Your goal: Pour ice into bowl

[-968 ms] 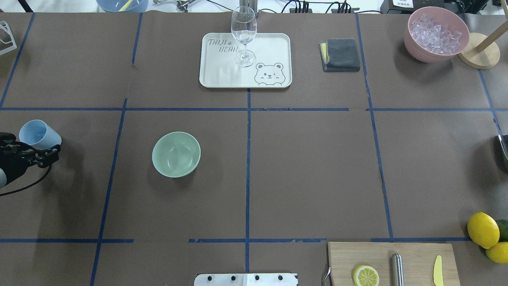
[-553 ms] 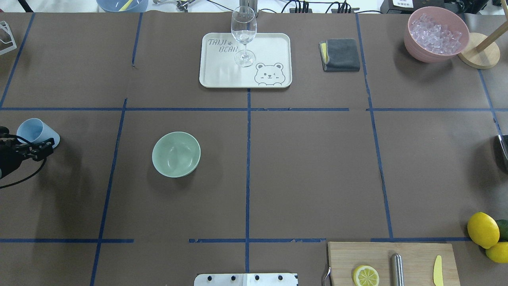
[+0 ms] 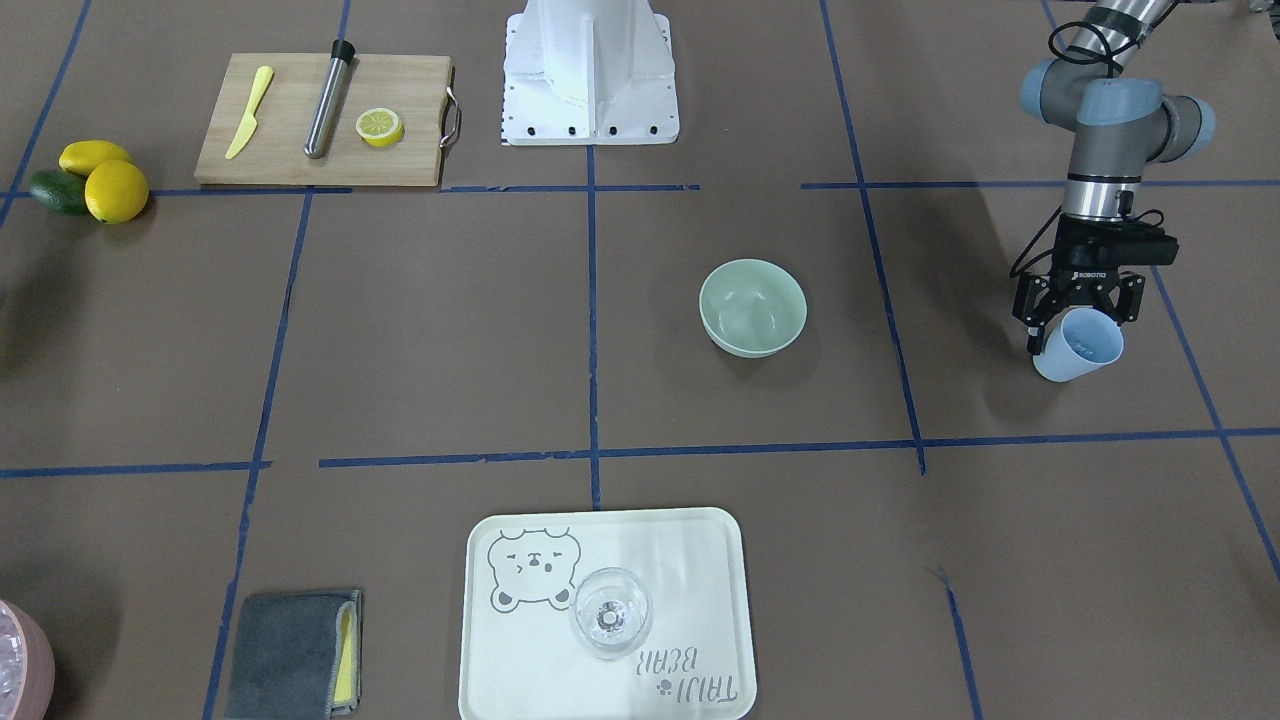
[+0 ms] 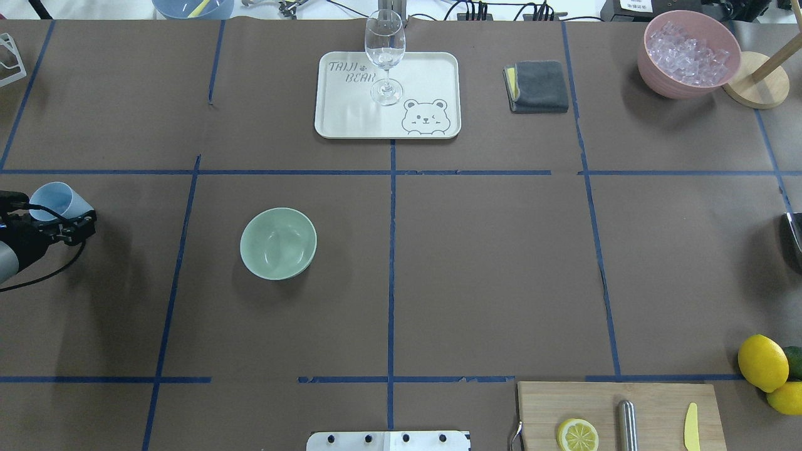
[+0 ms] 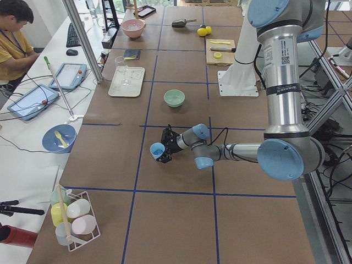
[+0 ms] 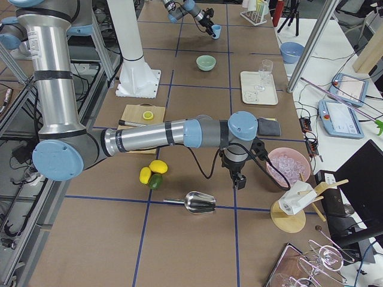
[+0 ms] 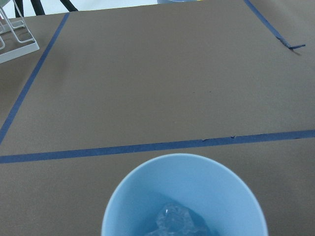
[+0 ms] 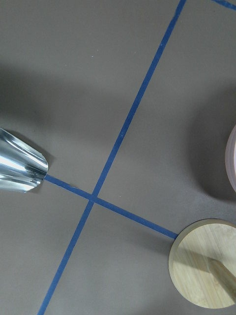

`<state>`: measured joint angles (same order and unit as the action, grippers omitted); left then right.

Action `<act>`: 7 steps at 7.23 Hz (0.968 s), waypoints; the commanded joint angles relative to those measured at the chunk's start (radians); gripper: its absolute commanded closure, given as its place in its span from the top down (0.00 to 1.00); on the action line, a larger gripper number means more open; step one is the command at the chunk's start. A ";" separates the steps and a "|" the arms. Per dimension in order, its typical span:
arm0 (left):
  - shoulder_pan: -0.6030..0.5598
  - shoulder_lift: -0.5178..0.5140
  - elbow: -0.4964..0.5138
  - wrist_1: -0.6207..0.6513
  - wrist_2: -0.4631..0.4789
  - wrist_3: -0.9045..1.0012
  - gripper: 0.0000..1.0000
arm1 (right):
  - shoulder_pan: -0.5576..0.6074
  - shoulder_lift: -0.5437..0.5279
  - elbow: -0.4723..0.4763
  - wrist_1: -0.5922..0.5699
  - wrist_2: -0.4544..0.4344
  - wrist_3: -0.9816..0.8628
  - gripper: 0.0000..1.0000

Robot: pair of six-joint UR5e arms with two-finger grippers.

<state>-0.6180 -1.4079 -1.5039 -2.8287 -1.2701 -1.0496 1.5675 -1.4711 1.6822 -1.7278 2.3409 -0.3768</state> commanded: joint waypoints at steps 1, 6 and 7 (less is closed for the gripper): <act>0.000 -0.005 0.005 0.000 -0.003 -0.003 0.88 | 0.000 0.003 0.001 0.001 -0.002 0.001 1.00; -0.011 -0.019 0.002 -0.006 -0.008 0.002 0.00 | 0.000 0.006 -0.001 -0.001 -0.002 0.003 1.00; -0.012 -0.029 -0.015 -0.008 -0.008 0.005 0.00 | 0.000 0.006 -0.001 -0.001 -0.002 0.003 1.00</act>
<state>-0.6289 -1.4279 -1.5051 -2.8338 -1.2777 -1.0515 1.5677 -1.4656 1.6812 -1.7284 2.3393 -0.3743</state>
